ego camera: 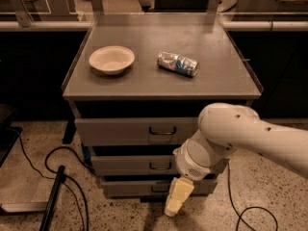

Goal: Open middle drawer

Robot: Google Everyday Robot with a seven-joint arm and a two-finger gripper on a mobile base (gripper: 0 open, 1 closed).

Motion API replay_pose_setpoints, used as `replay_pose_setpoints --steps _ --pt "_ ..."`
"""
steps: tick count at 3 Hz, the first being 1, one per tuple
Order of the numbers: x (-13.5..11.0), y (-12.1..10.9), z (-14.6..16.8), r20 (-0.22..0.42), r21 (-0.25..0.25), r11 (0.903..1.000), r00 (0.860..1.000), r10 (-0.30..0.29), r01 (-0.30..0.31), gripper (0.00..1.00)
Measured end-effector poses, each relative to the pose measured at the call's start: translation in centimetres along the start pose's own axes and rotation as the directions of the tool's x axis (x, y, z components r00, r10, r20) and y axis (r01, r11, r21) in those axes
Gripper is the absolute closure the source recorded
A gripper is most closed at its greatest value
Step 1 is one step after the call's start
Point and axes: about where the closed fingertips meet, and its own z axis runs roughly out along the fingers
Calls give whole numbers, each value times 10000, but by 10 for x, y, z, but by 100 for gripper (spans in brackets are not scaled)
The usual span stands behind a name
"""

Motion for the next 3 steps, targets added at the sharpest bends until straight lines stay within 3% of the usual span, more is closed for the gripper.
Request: replay_pose_setpoints --steps 1,2,3 --pt "-13 -11 40 442 -340 9994 9990 -74 89 0" --pt "-13 -11 40 442 -341 9994 9990 -74 89 0" --pt "-11 -9 71 446 -369 9993 9989 127 -111 0"
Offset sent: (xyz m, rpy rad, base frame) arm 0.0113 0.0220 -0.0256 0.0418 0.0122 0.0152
